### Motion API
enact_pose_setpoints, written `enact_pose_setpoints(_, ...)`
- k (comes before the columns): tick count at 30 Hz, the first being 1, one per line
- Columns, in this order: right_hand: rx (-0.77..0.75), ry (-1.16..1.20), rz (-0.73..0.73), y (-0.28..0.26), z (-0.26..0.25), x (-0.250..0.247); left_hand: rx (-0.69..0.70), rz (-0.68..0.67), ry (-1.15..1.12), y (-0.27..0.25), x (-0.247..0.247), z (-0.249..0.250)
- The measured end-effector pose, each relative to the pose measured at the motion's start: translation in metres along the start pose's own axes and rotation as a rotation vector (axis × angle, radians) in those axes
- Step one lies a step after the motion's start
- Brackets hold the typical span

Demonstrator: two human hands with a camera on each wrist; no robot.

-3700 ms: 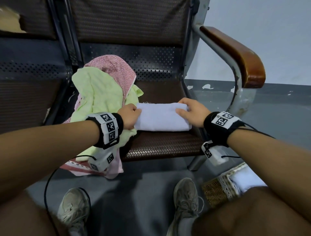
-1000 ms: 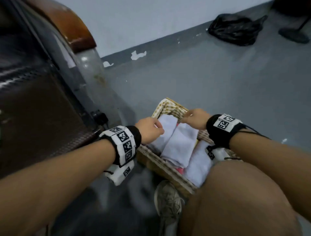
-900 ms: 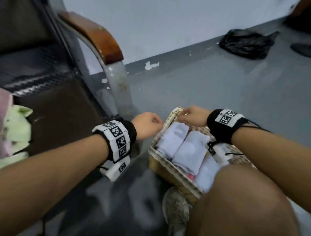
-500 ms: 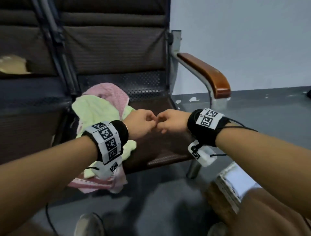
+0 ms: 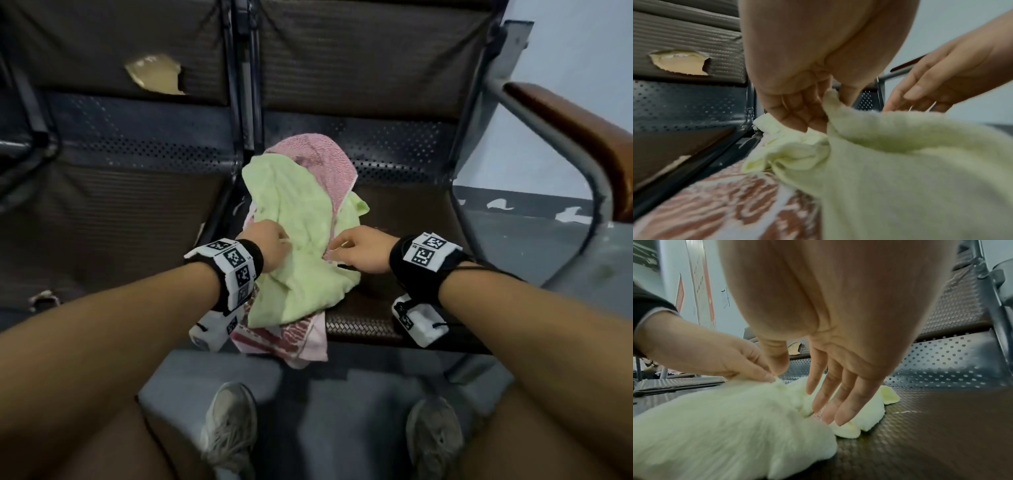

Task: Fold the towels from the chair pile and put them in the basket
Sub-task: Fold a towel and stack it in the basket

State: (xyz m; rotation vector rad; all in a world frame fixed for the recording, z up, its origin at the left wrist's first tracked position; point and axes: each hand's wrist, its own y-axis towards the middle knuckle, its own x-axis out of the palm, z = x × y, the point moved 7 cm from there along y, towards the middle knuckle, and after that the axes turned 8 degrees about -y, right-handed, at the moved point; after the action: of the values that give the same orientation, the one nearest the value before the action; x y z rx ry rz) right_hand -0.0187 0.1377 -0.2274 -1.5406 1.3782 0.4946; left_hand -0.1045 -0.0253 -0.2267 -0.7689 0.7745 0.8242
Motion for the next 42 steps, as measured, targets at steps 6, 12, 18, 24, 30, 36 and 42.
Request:
enact_pose_setpoints(6, -0.12, 0.362, -0.097, 0.008, -0.025, 0.002, 0.169, 0.03, -0.825, -0.011, -0.009, 0.047)
enact_pose_setpoints(12, -0.221, 0.628, 0.172, -0.01, -0.03, -0.044, 0.327, 0.163, -0.682, -0.014, -0.041, 0.053)
enact_pose_setpoints(18, -0.212, 0.489, 0.105, -0.051, -0.016, -0.063, 0.445, 0.127, -0.23, -0.01, -0.028, 0.057)
enact_pose_setpoints(24, 0.017, 0.089, 0.334, -0.067, 0.056, -0.082, 0.435, 0.189, -0.352, -0.02, -0.024, 0.082)
enact_pose_setpoints(30, -0.014, 0.109, 0.414, -0.073, 0.063, -0.077, 0.47, 0.226, -0.63, -0.036, -0.021, 0.123)
enact_pose_setpoints(36, -0.176, -0.03, 0.276, -0.069, 0.02, -0.048, 0.397, 0.207, -0.817, -0.039, -0.026, 0.13)
enact_pose_setpoints(42, -0.048, 0.647, 0.387, -0.065, 0.034, -0.072, 0.481, 0.306, -0.569, -0.045, -0.023, 0.119)
